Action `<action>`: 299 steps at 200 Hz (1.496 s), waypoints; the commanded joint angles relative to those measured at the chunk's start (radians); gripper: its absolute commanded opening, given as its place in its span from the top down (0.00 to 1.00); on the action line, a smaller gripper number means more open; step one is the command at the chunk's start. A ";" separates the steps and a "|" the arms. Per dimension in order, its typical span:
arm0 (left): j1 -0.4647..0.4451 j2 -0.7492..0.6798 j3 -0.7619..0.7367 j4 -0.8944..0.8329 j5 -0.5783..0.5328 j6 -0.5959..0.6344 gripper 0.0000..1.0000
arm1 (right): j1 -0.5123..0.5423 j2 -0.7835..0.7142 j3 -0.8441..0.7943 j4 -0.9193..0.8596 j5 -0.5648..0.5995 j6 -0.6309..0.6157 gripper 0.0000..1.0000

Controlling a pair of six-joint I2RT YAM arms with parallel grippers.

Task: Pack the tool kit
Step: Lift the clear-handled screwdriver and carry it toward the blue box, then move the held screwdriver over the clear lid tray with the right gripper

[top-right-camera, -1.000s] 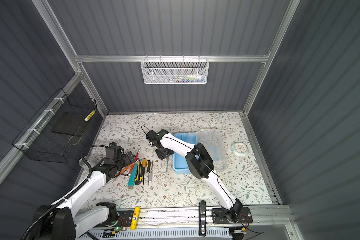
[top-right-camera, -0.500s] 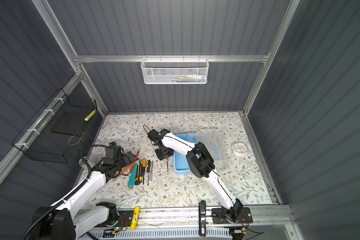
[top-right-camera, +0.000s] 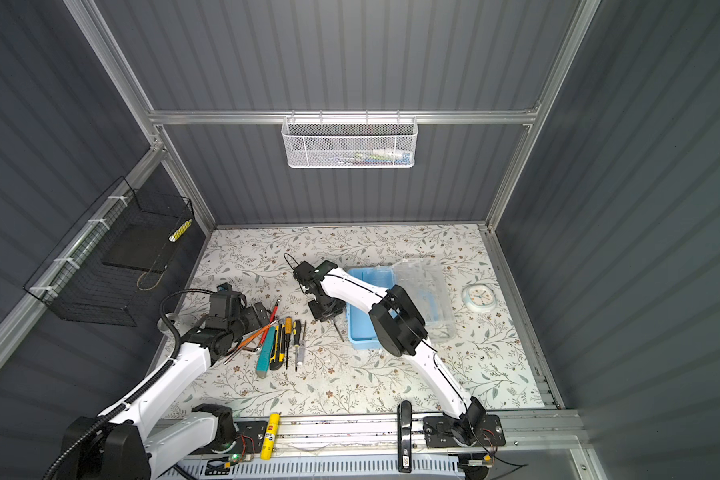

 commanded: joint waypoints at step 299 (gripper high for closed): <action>0.006 0.074 0.041 0.036 -0.026 0.073 0.01 | -0.605 -0.834 -0.693 0.145 -0.027 -0.184 1.00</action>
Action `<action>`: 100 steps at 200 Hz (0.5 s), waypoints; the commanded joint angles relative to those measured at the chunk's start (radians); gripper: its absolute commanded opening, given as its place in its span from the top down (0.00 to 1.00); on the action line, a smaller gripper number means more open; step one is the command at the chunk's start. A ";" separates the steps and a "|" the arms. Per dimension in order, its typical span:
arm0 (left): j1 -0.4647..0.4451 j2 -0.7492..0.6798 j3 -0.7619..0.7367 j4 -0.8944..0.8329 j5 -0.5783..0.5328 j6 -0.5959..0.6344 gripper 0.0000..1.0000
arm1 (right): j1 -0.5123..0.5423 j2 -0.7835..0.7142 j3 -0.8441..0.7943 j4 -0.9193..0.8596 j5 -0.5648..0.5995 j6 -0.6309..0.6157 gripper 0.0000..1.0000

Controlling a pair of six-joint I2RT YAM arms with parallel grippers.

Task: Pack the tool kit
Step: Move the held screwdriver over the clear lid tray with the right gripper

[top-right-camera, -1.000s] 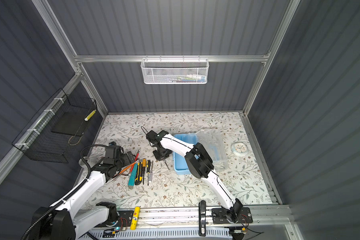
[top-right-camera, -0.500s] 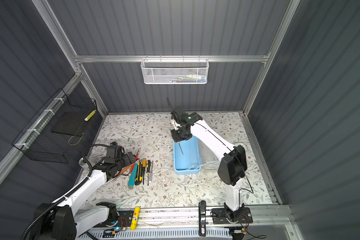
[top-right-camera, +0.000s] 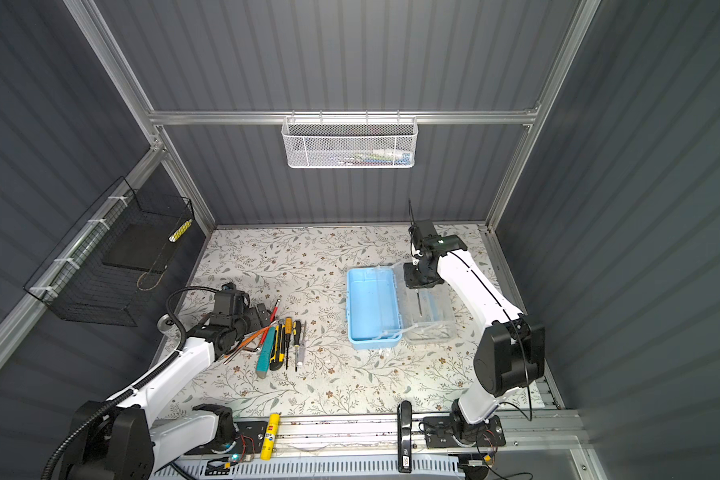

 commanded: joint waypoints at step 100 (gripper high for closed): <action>0.006 -0.017 0.030 0.004 0.005 0.021 0.01 | -0.029 0.067 -0.057 0.130 -0.046 0.009 0.91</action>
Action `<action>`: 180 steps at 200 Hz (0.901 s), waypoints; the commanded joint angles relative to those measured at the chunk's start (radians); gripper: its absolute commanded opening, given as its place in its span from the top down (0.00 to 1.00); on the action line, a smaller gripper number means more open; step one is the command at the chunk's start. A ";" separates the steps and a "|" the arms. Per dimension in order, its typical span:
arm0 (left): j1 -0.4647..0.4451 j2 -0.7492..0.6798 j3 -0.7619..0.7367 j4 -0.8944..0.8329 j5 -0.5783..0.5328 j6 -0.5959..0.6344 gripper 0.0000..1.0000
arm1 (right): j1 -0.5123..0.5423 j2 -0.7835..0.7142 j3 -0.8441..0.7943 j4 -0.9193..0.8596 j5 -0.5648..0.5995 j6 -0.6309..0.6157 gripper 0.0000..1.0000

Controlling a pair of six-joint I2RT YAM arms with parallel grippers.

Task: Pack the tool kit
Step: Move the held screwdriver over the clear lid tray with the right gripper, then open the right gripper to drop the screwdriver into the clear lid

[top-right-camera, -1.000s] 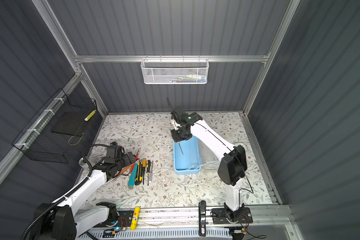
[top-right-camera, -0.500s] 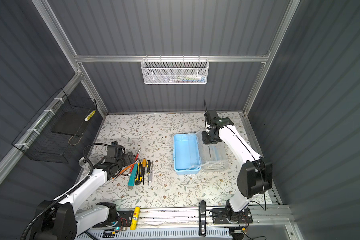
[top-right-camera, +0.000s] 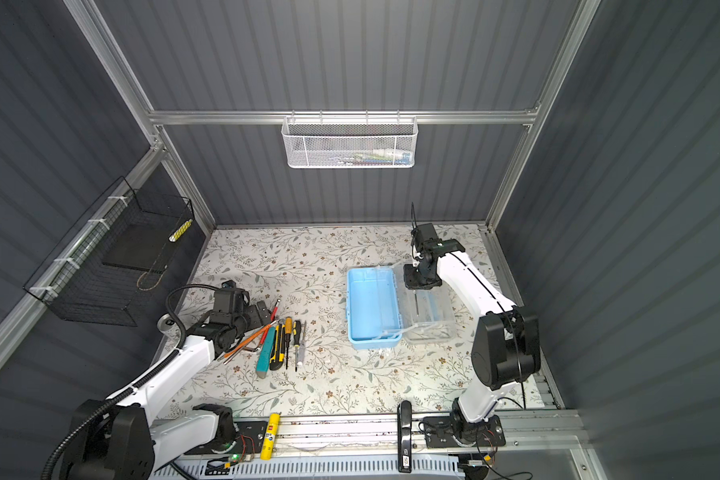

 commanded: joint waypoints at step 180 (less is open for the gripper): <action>0.006 -0.038 0.015 -0.001 -0.032 0.025 0.01 | 0.512 0.137 0.200 0.099 -0.036 0.147 0.49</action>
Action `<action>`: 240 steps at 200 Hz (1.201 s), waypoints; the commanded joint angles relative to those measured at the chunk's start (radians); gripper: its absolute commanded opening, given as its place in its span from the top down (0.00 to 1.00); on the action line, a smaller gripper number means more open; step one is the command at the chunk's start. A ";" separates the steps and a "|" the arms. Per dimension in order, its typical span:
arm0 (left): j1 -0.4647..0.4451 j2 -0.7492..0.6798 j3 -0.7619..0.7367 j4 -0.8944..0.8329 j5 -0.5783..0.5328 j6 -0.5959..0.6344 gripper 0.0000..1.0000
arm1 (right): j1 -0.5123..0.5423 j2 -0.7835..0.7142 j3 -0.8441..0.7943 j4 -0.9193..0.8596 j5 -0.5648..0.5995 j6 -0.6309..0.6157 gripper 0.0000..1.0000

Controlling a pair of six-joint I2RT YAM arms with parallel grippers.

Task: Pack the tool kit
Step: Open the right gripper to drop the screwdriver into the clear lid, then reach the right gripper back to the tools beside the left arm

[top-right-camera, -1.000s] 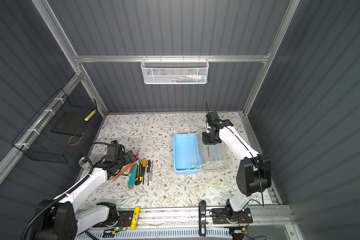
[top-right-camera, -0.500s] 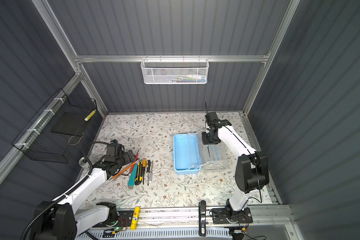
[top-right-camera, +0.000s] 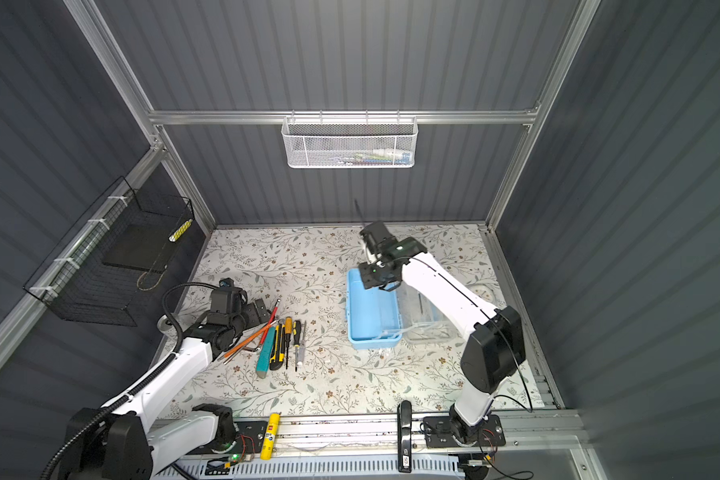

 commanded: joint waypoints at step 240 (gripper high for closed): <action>0.006 -0.038 -0.032 -0.017 -0.093 0.019 0.01 | 0.407 0.600 0.318 -0.077 -0.088 0.042 0.55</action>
